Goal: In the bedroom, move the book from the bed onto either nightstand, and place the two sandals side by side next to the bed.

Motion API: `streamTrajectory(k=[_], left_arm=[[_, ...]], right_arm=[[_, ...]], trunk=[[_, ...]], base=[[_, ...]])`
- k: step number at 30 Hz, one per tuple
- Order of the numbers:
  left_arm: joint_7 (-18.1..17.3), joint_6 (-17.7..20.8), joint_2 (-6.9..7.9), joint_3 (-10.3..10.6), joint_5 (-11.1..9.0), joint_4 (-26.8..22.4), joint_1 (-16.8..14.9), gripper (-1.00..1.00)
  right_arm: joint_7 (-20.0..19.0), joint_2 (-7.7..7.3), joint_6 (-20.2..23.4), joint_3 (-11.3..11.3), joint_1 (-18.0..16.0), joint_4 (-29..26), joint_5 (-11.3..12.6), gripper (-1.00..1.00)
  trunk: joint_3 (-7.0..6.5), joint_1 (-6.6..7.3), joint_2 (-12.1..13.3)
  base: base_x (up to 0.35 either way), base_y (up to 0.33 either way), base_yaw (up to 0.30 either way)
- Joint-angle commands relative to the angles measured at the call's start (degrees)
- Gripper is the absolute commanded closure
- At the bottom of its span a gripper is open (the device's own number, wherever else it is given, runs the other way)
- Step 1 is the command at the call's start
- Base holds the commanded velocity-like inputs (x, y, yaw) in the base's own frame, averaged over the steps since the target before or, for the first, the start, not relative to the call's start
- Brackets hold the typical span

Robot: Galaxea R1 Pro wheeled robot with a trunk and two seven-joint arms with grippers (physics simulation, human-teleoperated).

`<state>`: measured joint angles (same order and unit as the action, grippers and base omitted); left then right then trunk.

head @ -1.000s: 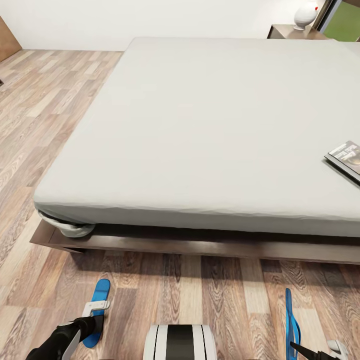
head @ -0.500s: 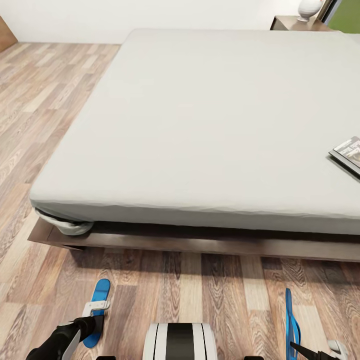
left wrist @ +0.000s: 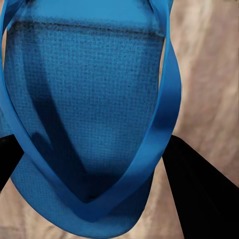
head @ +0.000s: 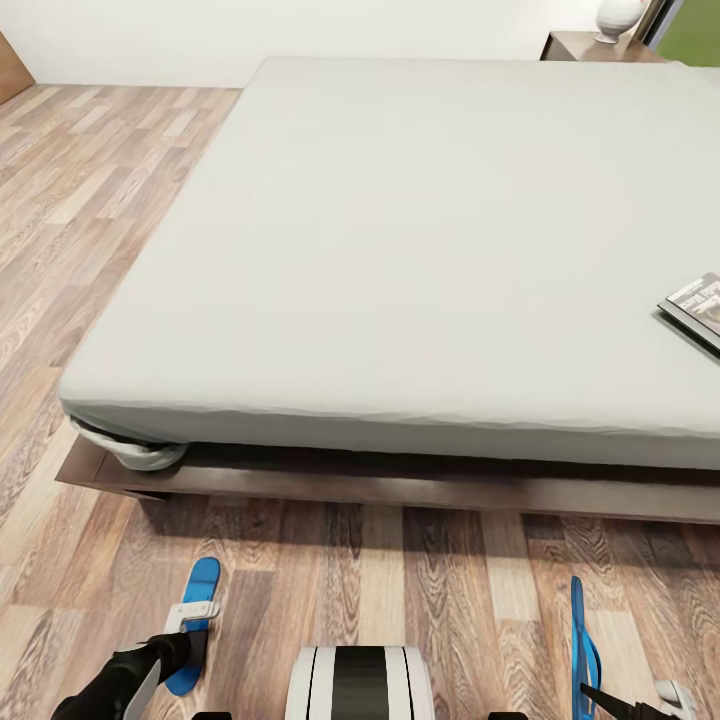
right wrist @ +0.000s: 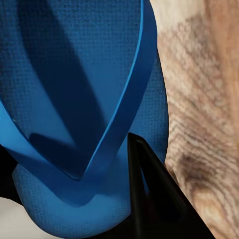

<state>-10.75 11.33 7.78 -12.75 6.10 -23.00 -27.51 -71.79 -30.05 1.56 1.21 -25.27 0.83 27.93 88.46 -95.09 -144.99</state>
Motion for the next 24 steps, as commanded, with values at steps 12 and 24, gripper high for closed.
streamTrajectory(k=[12, 24], left_arm=[[-0.43, -2.40, 0.05, -0.52, 0.59, -0.11, 0.04, 1.00], [-0.42, -2.33, 0.04, -0.52, 0.58, -0.11, 0.08, 1.00]], right_arm=[[-0.19, -0.01, 0.37, 0.11, -0.05, 0.11, 0.02, 1.00], [-0.19, -0.01, 0.37, 0.11, -0.05, 0.13, 0.02, 1.00]], trunk=[[0.03, 0.01, -0.01], [0.48, -0.04, -0.04]], base=[[0.000, 0.000, 0.000], [0.000, 0.000, 0.000]])
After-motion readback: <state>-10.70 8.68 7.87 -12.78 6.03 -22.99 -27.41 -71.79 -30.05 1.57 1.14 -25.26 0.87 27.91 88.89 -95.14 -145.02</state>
